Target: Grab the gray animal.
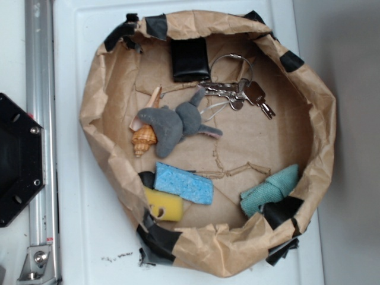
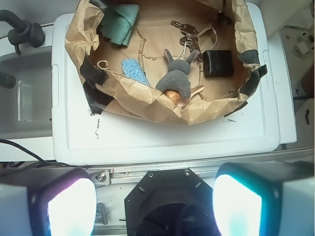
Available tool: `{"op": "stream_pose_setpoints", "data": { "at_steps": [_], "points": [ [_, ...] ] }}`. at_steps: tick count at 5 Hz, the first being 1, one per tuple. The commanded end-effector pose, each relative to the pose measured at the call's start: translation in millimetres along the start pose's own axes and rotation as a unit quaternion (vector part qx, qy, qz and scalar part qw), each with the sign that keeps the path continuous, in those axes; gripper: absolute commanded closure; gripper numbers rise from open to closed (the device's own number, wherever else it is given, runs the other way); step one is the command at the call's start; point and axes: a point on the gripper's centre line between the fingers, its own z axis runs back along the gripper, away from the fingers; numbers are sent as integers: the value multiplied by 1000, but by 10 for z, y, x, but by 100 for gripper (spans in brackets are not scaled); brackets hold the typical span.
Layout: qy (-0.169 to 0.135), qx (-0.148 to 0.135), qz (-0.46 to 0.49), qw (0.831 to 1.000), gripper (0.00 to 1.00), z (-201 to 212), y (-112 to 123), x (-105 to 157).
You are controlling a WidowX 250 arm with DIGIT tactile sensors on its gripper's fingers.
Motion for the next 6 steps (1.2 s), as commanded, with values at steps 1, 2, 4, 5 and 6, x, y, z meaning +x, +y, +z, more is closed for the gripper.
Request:
{"op": "stream_pose_setpoints", "data": {
  "at_steps": [1, 2, 4, 5, 6],
  "points": [
    [0, 0, 0, 1000, 0, 0, 0, 0],
    [-14, 16, 72, 997, 0, -553, -45, 440],
    [-14, 2, 240, 971, 0, -1329, 142, 1269],
    [13, 24, 231, 973, 0, -1855, 128, 1260],
    [30, 58, 216, 974, 0, -2193, 263, 1078]
  ]
}}
